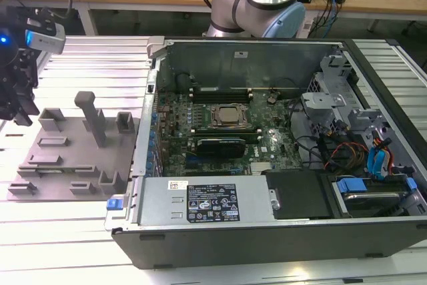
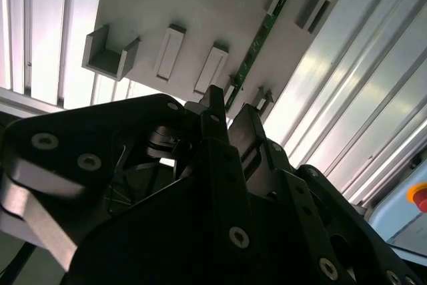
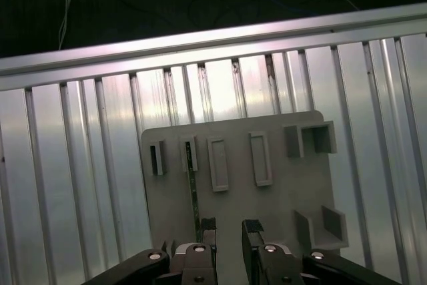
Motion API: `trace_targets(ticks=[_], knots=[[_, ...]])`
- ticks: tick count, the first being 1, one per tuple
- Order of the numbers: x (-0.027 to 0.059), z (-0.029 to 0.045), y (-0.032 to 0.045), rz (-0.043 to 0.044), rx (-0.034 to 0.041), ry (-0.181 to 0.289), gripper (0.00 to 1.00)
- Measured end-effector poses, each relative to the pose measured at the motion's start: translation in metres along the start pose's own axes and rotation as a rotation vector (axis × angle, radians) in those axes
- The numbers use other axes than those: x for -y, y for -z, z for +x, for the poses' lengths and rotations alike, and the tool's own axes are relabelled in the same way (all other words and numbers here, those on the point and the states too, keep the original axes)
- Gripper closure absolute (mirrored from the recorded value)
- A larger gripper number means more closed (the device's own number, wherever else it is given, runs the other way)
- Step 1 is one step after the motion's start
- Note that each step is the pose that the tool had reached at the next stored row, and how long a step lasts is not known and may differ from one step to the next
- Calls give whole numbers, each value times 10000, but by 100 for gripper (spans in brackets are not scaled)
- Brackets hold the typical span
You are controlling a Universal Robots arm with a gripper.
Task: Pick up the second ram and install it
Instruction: 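Pick up the second ram and move it above second insertion slot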
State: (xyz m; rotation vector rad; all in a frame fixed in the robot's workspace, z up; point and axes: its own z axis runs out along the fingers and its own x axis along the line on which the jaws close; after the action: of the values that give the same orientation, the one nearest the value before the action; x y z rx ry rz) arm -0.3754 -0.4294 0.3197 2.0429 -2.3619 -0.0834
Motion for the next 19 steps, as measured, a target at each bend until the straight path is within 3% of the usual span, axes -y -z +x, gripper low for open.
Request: trace_targets(ticks=[19], knots=[[8, 9, -128, 0, 1, -1, 72]])
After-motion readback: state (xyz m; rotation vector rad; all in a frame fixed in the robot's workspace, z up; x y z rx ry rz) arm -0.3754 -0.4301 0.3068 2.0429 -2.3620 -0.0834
